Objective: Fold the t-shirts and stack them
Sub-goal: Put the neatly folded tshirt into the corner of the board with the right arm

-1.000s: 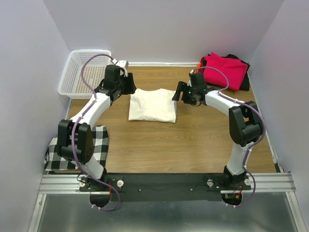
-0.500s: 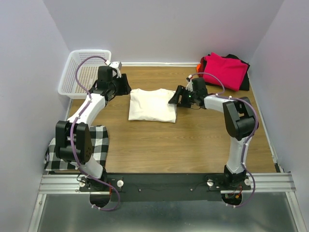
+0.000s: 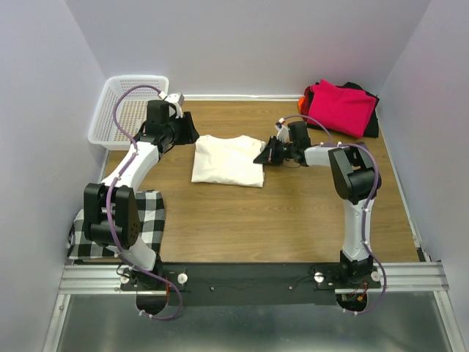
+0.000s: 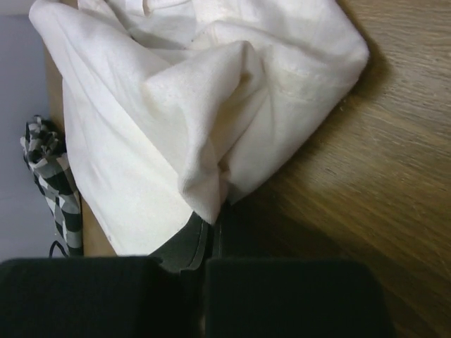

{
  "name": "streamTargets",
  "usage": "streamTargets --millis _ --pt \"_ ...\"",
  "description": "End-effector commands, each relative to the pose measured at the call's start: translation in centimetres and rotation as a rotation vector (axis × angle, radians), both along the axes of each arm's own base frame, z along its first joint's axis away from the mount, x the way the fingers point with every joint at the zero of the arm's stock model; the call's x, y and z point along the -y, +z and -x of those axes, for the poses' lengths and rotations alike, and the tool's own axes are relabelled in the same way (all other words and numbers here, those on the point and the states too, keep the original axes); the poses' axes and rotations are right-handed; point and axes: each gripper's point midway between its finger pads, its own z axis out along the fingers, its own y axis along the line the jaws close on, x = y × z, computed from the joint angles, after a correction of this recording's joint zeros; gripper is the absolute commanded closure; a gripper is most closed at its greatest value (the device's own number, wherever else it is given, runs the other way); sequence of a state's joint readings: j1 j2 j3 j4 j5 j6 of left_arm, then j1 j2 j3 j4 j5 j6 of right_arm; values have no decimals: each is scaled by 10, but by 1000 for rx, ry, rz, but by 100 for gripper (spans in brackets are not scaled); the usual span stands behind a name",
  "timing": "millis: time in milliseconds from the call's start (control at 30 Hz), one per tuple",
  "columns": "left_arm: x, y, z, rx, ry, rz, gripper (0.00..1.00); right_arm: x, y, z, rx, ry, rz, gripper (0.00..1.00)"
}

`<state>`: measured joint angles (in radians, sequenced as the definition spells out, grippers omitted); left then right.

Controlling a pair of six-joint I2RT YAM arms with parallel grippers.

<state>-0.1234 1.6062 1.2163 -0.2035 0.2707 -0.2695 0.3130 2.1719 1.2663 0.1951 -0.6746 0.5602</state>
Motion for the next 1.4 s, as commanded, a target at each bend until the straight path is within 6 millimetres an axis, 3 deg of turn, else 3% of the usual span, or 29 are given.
streamTargets --millis 0,167,267,300,333,400,433,500,533,567,633,667,733,767,800,900,1100,1233,1367 --pt "0 10 -2 29 -19 17 39 29 -62 36 -183 -41 214 99" --pt "0 13 -5 33 -22 20 39 49 -45 20 -143 -114 349 99" --pt "0 13 -7 35 -22 21 39 74 -31 -1 -91 -211 490 99" --pt "-1 13 -7 33 -22 21 39 91 -29 -5 -83 -257 571 99" --pt "0 15 -8 37 -22 24 39 95 -15 -21 -44 -280 588 99" --pt "0 16 -10 38 -22 30 39 119 -18 -32 -49 -311 675 99" --pt "1 16 -10 37 -26 36 39 123 -1 -55 2 -346 692 99" --pt "4 17 -12 38 -32 42 39 144 2 -74 14 -373 762 99" --pt "5 18 -13 41 -38 49 39 149 -10 -82 0 -376 790 99" --pt "5 19 -14 44 -40 52 39 155 14 -112 61 -420 773 99" --pt "6 19 -15 43 -43 55 39 163 17 -130 66 -434 804 99" --pt "6 22 -16 50 -41 53 39 169 8 -141 61 -444 816 99" --pt "6 23 -16 52 -43 56 39 171 34 -168 125 -482 808 99" --pt "6 23 -17 52 -42 55 39 175 26 -174 121 -489 820 99" --pt "7 22 -17 49 -43 59 39 173 45 -187 172 -505 806 99" --pt "8 16 -17 35 -46 61 39 178 54 -200 220 -520 823 99" --pt "8 7 -19 15 -48 61 39 186 111 -226 390 -573 850 99" --pt "10 3 -20 3 -54 69 39 196 159 -230 487 -639 865 99" --pt "11 -1 -20 -5 -59 72 39 211 187 -234 540 -716 895 99"
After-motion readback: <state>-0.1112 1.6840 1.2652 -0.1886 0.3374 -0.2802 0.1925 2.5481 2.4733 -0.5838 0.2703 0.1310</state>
